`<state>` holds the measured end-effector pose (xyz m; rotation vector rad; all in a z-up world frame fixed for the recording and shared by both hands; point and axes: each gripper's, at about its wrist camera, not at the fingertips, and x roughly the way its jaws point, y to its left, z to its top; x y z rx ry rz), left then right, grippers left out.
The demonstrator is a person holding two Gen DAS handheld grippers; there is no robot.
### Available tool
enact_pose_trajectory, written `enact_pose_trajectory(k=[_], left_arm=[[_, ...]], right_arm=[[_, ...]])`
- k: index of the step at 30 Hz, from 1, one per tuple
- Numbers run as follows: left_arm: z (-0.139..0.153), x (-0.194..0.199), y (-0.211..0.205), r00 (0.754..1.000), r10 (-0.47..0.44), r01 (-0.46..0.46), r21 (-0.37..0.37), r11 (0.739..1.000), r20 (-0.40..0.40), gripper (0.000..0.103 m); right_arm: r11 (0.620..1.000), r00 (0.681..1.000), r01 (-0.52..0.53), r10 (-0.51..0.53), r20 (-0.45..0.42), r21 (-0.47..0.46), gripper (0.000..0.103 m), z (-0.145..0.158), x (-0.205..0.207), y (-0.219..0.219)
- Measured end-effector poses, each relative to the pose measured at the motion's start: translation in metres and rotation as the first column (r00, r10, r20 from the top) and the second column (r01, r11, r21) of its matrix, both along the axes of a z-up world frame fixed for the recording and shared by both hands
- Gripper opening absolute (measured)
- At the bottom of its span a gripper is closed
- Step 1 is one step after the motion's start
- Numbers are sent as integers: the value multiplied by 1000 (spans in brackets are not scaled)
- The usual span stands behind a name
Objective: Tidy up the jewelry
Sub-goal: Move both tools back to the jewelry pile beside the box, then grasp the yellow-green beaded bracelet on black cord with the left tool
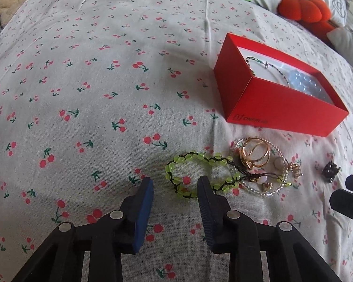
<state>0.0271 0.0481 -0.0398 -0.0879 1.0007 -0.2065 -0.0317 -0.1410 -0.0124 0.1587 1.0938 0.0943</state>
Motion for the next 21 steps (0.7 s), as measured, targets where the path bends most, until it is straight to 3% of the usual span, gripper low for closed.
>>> enact_pose_trajectory(k=[5, 12, 19, 21], left_arm=[[1, 3, 6, 999, 25, -25, -27, 999, -26, 26], [6, -1, 15, 998, 59, -58, -99, 993, -3, 32], [-1, 7, 5, 998, 58, -58, -21, 998, -6, 32], [-1, 5, 2, 998, 55, -56, 24, 998, 12, 13]], right_arm=[[1000, 1000, 1, -1, 9, 15, 80, 2, 2, 1], [1000, 1000, -12, 12, 23, 14, 80, 6, 5, 5], [999, 1000, -3, 2, 30, 41, 80, 5, 14, 4], [999, 999, -10, 9, 39, 35, 79, 5, 15, 5]])
